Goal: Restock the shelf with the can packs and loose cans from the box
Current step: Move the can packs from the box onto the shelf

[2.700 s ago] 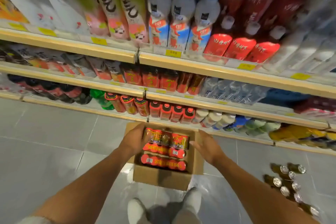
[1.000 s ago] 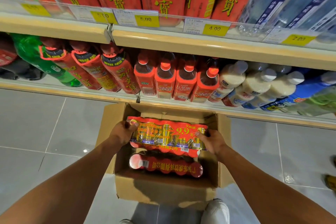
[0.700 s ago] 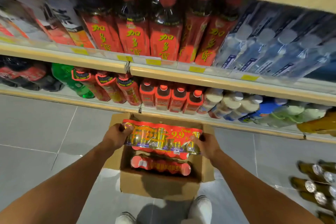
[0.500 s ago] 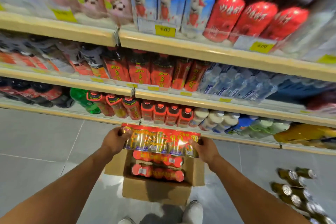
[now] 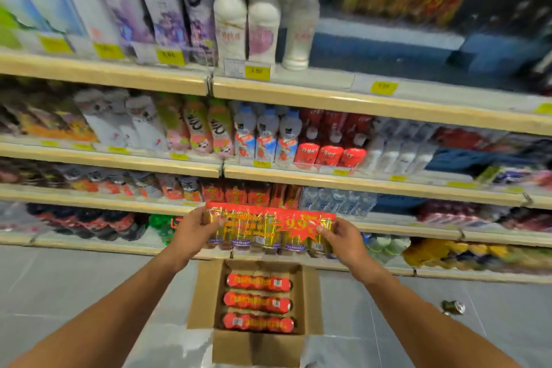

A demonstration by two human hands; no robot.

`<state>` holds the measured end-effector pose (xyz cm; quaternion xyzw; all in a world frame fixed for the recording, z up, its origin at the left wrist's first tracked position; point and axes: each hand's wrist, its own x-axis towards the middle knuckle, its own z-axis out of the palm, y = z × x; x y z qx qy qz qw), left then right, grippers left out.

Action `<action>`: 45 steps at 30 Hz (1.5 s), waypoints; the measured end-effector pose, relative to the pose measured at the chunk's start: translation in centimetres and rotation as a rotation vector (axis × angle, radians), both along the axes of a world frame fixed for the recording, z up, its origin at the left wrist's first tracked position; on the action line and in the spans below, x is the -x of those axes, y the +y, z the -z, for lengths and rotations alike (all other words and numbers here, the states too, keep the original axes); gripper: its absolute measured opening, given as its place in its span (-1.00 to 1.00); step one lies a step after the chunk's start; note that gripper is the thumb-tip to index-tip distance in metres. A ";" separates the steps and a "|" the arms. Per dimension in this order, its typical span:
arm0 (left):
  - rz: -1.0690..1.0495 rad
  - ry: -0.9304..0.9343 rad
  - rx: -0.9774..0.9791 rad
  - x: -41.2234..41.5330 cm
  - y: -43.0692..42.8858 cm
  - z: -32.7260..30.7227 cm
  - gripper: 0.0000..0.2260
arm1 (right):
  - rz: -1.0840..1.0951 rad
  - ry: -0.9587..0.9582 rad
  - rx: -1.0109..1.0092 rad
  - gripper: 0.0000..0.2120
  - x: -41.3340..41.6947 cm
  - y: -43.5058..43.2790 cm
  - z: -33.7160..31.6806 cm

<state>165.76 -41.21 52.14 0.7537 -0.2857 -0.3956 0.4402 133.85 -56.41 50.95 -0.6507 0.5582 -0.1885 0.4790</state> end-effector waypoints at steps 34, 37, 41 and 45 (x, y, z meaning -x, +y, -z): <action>0.111 -0.267 0.615 11.1 -18.7 -27.7 -0.64 | 0.060 -0.358 0.565 -0.70 12.7 -14.5 -31.6; 0.086 -0.273 0.650 12.6 -22.5 -28.9 -0.61 | 0.069 -0.334 0.618 -0.71 13.9 -18.7 -32.4; 0.037 -0.321 0.604 14.3 -26.7 -30.7 -0.70 | 0.068 -0.290 0.642 -0.74 14.7 -24.1 -33.0; -0.003 -0.456 0.495 14.8 -30.0 -30.9 -0.72 | 0.119 -0.197 0.606 -0.78 15.1 -28.3 -32.6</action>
